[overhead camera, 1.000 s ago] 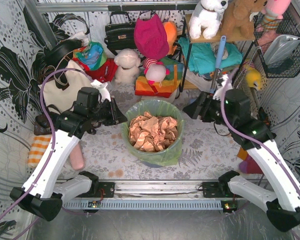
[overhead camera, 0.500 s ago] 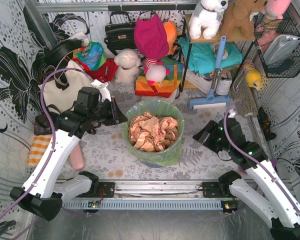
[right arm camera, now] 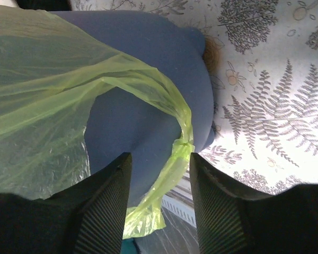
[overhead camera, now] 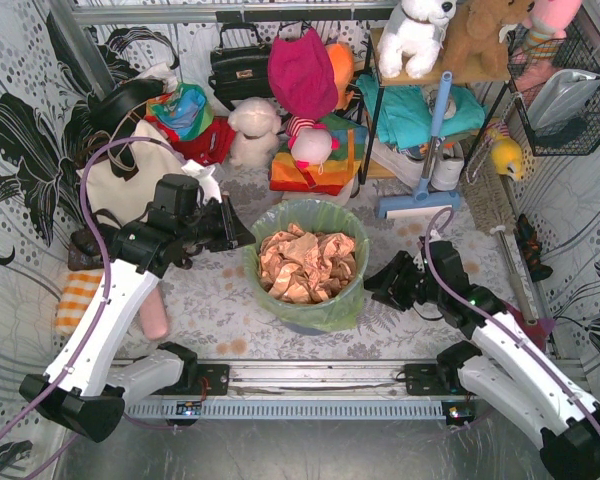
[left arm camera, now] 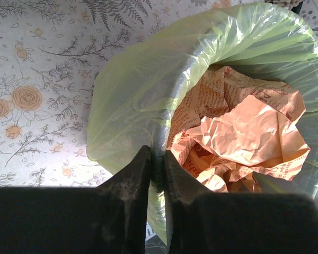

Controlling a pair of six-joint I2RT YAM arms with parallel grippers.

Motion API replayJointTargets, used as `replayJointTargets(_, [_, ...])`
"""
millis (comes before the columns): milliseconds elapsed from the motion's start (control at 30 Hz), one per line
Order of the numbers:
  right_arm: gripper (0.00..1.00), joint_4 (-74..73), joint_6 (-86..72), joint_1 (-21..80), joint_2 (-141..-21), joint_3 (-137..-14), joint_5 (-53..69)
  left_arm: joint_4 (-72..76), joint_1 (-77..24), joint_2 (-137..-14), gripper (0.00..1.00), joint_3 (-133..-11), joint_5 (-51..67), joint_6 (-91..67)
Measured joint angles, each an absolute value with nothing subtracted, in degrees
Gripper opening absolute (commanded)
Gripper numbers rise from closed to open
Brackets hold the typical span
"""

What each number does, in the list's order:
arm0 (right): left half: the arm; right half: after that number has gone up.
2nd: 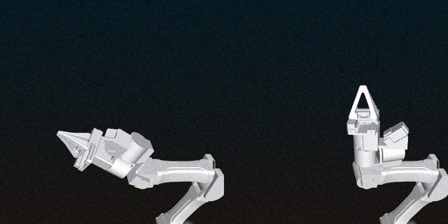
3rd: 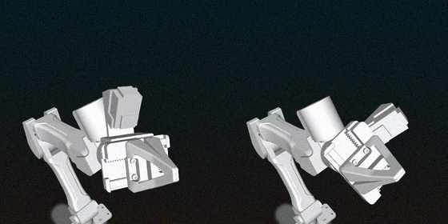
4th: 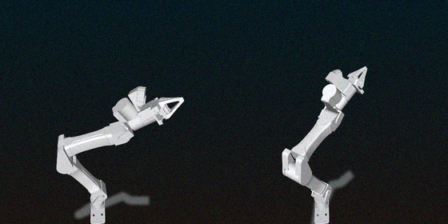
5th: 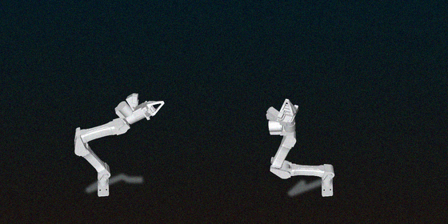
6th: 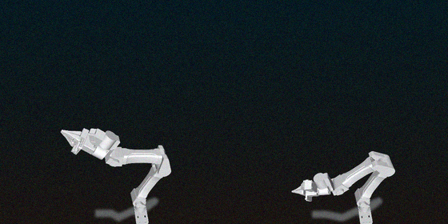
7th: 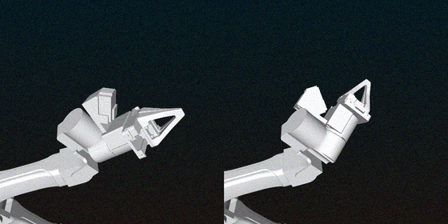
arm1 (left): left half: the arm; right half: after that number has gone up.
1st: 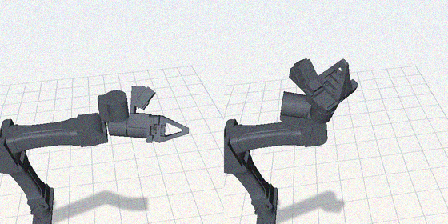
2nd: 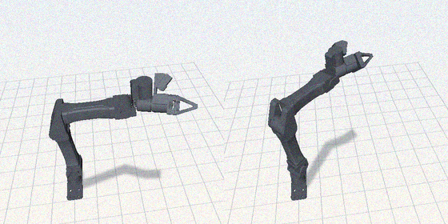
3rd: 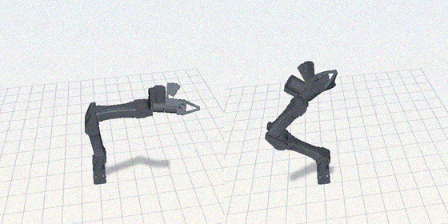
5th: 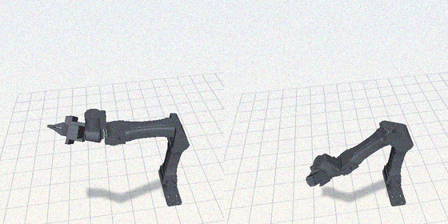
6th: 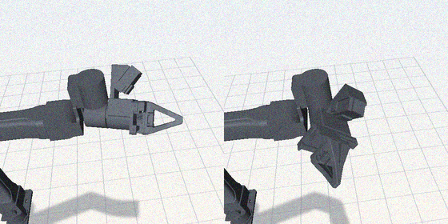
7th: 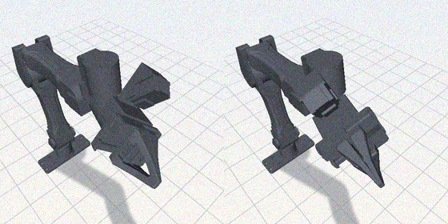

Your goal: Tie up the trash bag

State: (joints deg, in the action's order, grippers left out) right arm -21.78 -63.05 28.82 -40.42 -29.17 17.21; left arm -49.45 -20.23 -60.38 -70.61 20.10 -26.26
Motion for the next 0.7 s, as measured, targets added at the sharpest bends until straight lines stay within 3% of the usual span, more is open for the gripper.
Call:
replayJointTargets(200, [0.39, -18.2, -63.7, 28.8, -43.5, -28.6, 19.0, -50.0, -20.2, -59.9, 0.22, -70.6, 20.1, -26.8])
replayJointTargets(700, [0.39, -10.4, -64.0, 30.0, -49.8, -24.2, 21.9, -51.4, -20.2, -58.2, 0.22, -70.6, 19.7, -27.7])
